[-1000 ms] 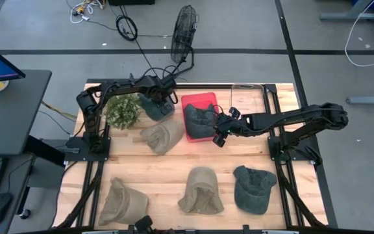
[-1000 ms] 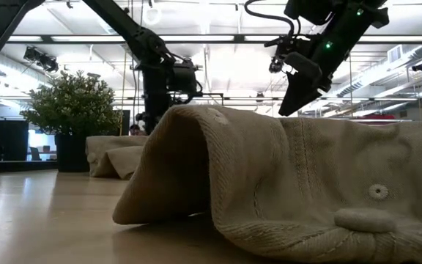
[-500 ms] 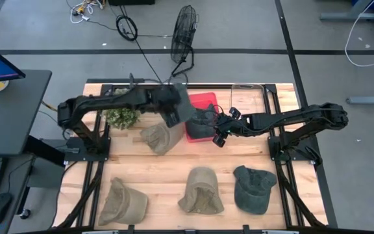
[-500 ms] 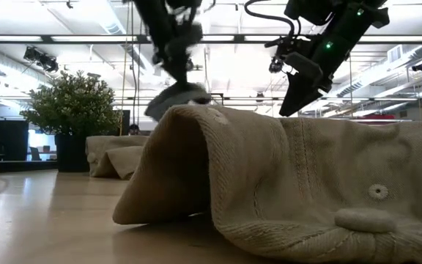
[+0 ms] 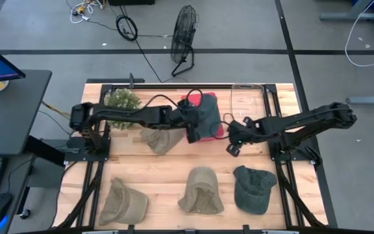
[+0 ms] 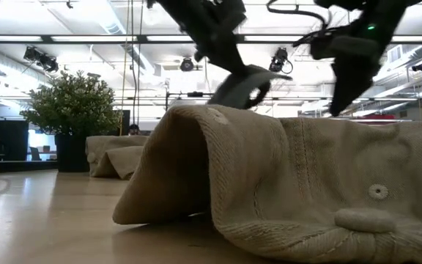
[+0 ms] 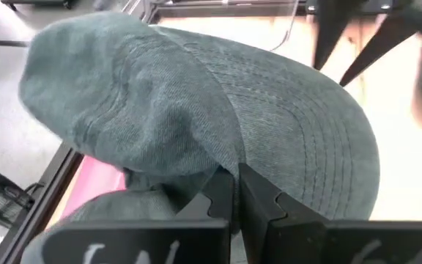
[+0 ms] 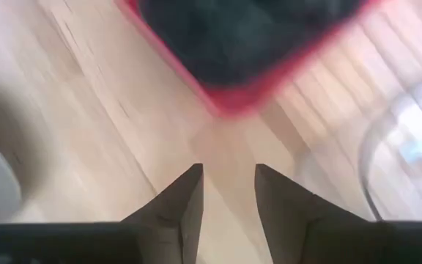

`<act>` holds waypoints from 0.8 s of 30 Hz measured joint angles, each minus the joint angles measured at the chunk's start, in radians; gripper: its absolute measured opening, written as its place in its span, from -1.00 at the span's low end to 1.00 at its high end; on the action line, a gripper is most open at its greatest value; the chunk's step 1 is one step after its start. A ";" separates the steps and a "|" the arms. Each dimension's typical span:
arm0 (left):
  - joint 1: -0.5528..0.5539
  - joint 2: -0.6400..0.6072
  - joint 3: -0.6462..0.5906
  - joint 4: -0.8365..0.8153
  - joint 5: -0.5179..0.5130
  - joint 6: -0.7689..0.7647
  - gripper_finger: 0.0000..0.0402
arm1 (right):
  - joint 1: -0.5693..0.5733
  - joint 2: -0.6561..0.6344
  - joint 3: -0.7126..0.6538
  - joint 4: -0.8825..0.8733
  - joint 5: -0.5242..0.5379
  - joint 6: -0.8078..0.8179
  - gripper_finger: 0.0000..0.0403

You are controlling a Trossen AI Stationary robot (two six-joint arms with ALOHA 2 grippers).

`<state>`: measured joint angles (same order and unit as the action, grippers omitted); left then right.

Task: Pick & Place hat
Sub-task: Put the top black cap into the pink bin

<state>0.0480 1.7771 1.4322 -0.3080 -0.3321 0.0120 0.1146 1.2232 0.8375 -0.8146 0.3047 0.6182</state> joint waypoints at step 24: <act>0.115 0.236 0.001 0.007 0.075 0.051 -0.60 | 0.113 -0.048 0.000 -0.063 -0.008 0.134 -0.45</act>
<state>0.1627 2.0132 1.4334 -0.3010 -0.2573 0.0631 0.2279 1.1748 0.8375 -0.8773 0.2966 0.7517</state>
